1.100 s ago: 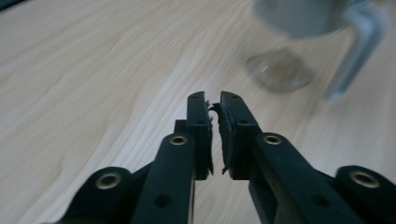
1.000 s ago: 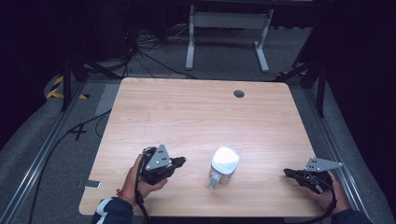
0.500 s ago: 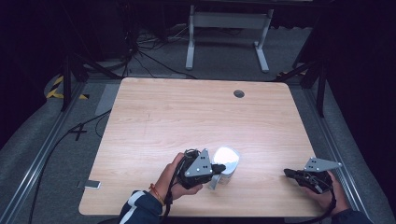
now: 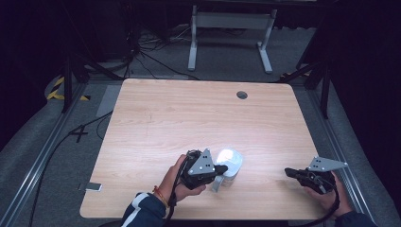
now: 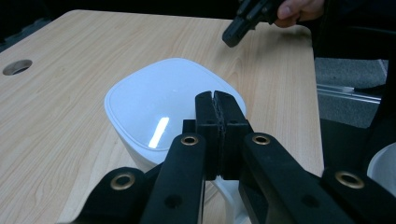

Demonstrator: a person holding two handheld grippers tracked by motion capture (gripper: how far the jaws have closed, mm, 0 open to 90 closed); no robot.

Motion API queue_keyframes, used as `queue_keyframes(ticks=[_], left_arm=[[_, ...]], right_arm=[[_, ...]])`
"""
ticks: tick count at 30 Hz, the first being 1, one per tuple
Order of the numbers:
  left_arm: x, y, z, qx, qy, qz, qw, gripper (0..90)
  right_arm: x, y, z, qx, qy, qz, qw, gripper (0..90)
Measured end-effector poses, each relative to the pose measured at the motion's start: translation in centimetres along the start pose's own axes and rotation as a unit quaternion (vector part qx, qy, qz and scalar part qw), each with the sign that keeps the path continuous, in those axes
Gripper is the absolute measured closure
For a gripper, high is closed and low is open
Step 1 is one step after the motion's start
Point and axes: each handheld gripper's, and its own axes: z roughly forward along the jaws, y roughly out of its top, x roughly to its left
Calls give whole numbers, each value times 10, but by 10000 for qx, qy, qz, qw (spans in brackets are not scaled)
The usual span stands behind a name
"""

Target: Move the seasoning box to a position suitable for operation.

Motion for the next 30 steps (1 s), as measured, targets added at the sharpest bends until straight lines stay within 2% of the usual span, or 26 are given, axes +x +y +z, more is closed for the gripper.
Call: queue_keyframes(ticks=[2,3,4,6,7,10,12,14,19,25,27,29,30], left_arm=[[0,-2,-1,-31,18,20,10000,898],[0,-2,-1,-31,18,20,10000,899],[0,-2,-1,-42,-22,-31,10000,900],[0,-3,-1,-75,-41,-85,9999,900],[0,-4,-1,-104,-31,-38,9999,900],[-1,-5,-1,-163,-31,-90,9998,900],[0,-6,-2,-165,-38,-44,9998,900],[0,-7,-2,-178,-96,-74,9998,900],[-1,-6,-3,-132,-77,14,9999,900],[-3,-8,-4,-93,-118,18,9999,900],[-4,-9,-4,9,-53,53,10000,899],[-5,-11,-1,121,7,125,9998,897],[-5,-12,0,101,-13,91,9999,893]], right_arm=[[3,11,-1,-162,64,-71,9998,891],[3,11,-1,-162,64,-71,9998,891],[6,19,-2,-281,231,-51,9993,891],[8,23,-2,-322,287,-74,9990,891],[11,29,-1,-391,369,-95,9985,891],[20,46,5,-428,483,-297,9975,891],[26,61,11,-477,604,-428,9961,891],[32,76,18,-536,688,-491,9950,892],[49,105,34,-463,750,-789,9930,893],[63,120,49,-311,788,-995,9914,893],[66,121,50,-268,768,-1052,9911,892],[67,121,51,-273,844,-1067,9903,892],[69,122,51,-296,846,-1101,9899,892]])
